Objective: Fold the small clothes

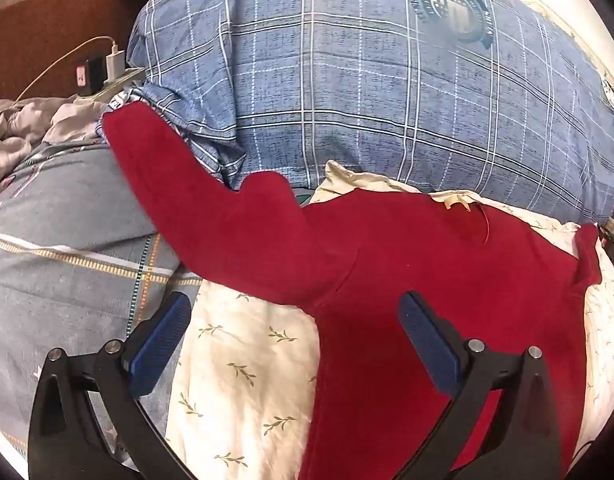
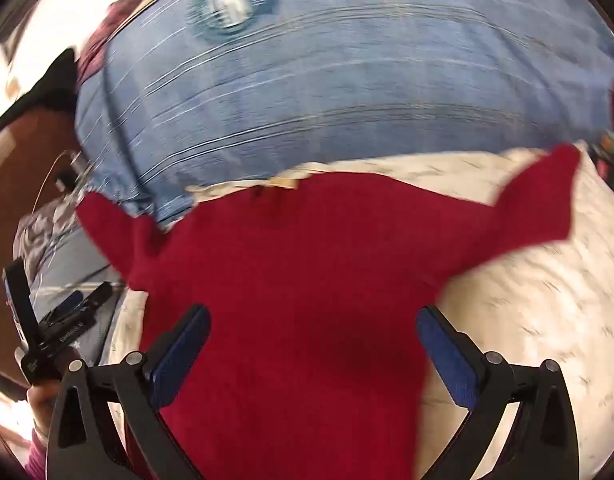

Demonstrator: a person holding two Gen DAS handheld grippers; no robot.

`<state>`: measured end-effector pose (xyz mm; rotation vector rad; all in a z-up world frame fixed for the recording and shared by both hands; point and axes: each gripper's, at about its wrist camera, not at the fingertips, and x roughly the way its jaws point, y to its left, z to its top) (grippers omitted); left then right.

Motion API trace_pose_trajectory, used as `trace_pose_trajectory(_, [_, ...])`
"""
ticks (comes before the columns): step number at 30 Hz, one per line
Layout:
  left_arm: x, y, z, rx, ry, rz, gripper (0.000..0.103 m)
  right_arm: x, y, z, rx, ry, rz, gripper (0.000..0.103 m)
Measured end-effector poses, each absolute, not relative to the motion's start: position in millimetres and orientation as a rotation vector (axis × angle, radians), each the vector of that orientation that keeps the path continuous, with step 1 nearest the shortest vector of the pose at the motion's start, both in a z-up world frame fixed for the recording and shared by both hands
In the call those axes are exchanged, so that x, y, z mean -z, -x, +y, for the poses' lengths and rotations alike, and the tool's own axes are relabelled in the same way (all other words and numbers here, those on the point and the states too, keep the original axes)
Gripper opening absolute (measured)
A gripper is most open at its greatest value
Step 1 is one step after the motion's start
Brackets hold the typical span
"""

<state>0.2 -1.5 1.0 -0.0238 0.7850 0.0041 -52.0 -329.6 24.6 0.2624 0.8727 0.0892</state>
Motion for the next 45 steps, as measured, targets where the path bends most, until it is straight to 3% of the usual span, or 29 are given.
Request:
trace_pose_trajectory(10, [4,-17,-3,-0.031,0.077,0.838,0.103,-10,0,-244,-0.094,-0.151,0.816,0.101])
trace_pose_trajectory(16, [17,-29,-5,-0.125,-0.069,0.999,0.103,4,-9,-229,-0.074,-0.114,0.795,0.101])
trace_pose_trajectory(45, [32,-56,26,-0.156,0.016,0.919,0.103,29,-35,-222,-0.061,-0.052,0.843,0.094])
